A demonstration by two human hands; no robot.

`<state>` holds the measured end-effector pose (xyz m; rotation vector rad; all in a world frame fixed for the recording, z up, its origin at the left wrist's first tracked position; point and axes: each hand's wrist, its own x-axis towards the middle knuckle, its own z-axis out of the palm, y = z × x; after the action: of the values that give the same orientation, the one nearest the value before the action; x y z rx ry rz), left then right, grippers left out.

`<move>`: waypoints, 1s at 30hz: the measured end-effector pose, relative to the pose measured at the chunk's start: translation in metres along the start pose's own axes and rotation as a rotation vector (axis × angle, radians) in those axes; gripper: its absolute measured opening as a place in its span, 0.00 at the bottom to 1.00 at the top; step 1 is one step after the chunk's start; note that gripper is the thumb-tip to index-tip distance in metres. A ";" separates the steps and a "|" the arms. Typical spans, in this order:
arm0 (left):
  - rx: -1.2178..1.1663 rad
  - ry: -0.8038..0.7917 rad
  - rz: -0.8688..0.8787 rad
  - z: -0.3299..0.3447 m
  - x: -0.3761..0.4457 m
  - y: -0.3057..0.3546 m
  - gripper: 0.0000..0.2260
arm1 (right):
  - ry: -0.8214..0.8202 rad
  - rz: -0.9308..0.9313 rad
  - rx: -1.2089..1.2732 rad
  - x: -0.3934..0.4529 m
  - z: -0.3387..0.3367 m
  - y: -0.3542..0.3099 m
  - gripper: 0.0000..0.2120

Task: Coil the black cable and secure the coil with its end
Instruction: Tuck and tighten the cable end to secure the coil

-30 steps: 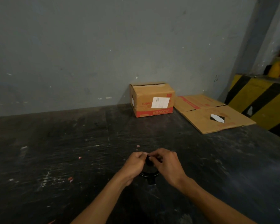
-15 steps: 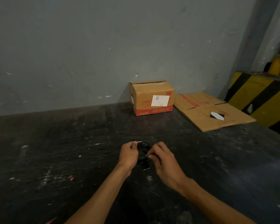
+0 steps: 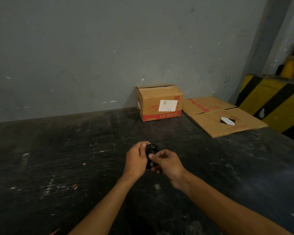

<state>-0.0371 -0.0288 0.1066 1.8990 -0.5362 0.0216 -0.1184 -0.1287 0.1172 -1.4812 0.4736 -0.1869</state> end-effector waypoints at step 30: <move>0.039 -0.065 0.226 0.006 -0.019 -0.021 0.07 | 0.079 0.322 0.312 0.006 0.012 0.012 0.08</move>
<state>-0.0479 -0.0212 0.0803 1.8734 -0.7974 0.1188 -0.1103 -0.1187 0.1046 -1.0789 0.7066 -0.0600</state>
